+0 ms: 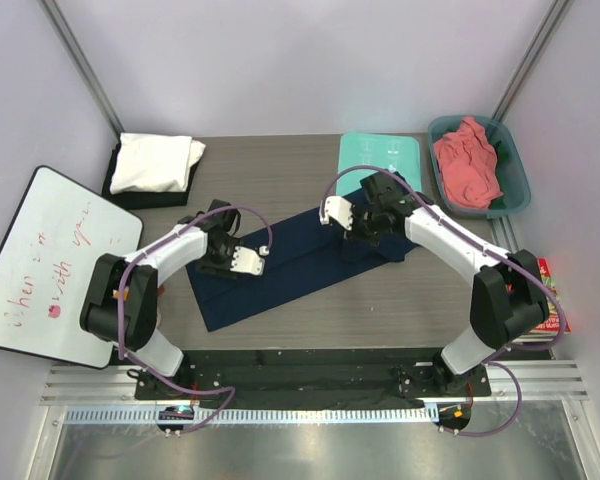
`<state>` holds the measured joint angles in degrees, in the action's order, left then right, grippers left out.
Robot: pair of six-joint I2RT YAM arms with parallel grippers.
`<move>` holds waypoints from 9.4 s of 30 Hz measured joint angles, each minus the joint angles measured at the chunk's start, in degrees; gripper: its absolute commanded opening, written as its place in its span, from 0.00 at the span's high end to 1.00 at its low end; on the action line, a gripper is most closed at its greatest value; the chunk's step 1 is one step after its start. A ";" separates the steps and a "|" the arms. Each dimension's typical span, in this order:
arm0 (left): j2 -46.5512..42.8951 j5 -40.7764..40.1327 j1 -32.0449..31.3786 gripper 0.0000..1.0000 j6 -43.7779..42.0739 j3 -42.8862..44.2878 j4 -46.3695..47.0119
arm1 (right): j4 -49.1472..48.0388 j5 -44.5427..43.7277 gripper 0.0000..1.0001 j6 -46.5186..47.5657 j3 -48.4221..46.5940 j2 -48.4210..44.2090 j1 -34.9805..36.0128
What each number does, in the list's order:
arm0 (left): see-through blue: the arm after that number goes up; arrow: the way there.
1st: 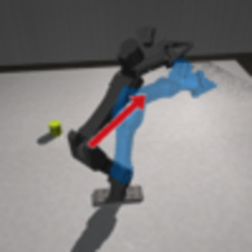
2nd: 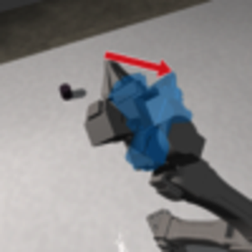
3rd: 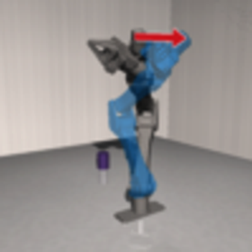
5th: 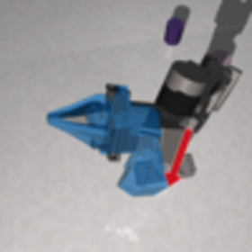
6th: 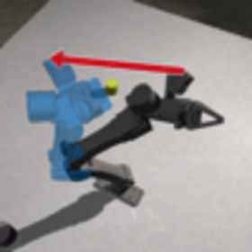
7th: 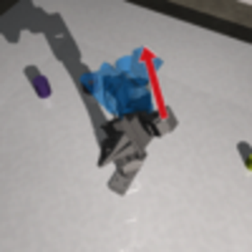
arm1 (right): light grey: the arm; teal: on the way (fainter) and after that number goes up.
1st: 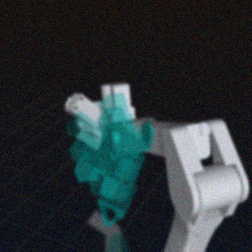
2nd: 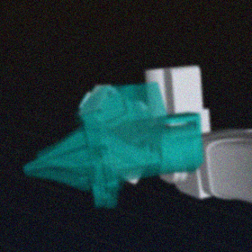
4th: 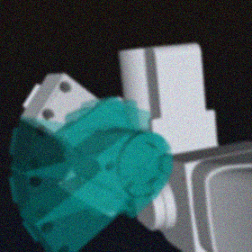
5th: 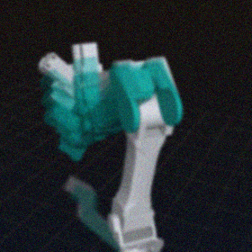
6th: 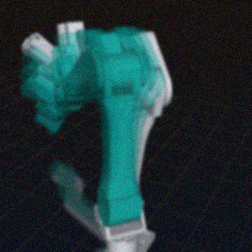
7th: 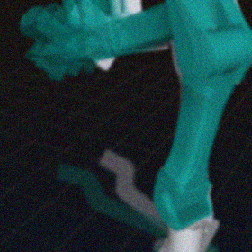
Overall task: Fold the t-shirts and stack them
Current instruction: Rotate the tshirt 90 degrees
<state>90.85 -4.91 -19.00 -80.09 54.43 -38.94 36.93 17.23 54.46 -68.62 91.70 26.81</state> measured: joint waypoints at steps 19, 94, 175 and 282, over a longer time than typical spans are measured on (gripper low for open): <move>0.02 0.02 2.05 0.43 -0.52 2.67 -1.51 | -3.61 -5.25 0.99 2.51 7.52 6.93 -1.75; 4.24 0.81 6.71 0.44 0.50 6.67 -2.23 | -23.65 -25.16 0.99 8.46 -59.04 59.34 -9.62; -6.75 10.36 25.20 1.00 47.80 15.30 17.66 | -10.25 -7.85 0.99 -12.37 13.57 3.56 24.98; -23.67 22.03 -10.51 0.00 12.09 -7.50 6.58 | -32.30 -11.50 0.20 6.91 0.87 -1.79 -2.62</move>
<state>67.18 17.12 -29.52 -68.01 46.94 -32.36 4.62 5.74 61.36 -67.75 89.91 24.18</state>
